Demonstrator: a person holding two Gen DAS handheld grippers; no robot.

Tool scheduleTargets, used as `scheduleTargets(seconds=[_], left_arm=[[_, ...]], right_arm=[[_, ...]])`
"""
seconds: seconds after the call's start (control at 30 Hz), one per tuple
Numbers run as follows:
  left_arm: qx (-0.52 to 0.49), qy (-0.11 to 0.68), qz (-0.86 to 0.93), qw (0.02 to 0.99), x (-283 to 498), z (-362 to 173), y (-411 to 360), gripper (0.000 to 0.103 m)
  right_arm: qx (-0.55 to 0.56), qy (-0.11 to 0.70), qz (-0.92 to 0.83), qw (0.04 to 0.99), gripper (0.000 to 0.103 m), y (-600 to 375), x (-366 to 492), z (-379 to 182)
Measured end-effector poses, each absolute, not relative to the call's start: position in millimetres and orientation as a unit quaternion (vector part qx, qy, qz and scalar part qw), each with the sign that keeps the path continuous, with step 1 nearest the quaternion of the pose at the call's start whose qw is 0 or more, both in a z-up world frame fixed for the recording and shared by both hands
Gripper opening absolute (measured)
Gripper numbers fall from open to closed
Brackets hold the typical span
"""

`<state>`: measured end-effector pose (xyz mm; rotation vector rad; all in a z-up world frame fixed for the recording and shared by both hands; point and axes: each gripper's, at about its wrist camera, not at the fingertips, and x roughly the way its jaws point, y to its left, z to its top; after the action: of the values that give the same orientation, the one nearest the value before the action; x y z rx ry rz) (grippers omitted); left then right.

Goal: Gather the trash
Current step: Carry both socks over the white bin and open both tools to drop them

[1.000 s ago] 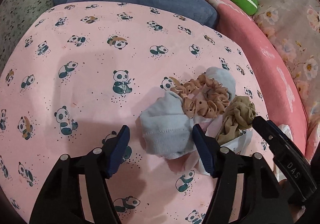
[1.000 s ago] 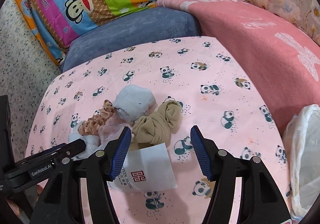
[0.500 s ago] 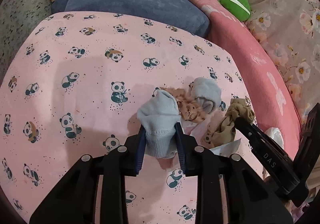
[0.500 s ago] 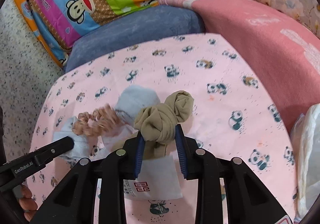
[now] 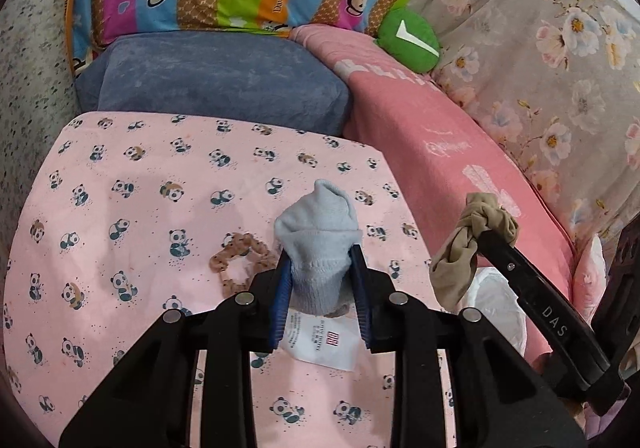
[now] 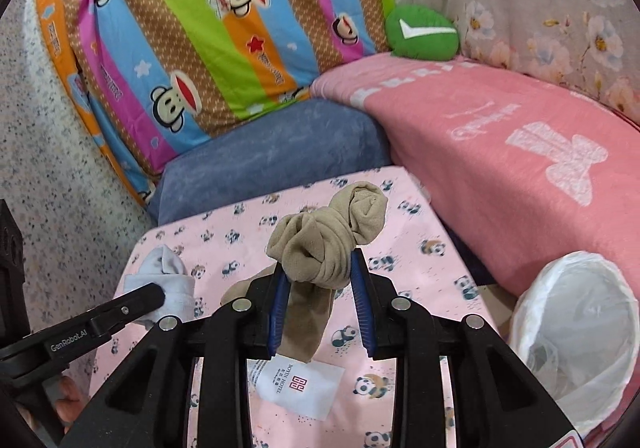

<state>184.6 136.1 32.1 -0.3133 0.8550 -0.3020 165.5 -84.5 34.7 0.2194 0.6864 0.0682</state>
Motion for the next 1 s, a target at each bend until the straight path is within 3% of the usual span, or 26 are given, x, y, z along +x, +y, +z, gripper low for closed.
scheduleTargets(seconds=[0.43,1.0], left_arm=[[-0.099,0.386,-0.225,0.889,156,73,37,0.027],[-0.046,0.397,-0.33,0.855,141,82,-86,0.027]], right_arm=[[0.128,0.287,-0.022,0.949,0.029,-162,108,71],[0.172,0.267,-0.116,0.941,0.029,-268,57,68]])
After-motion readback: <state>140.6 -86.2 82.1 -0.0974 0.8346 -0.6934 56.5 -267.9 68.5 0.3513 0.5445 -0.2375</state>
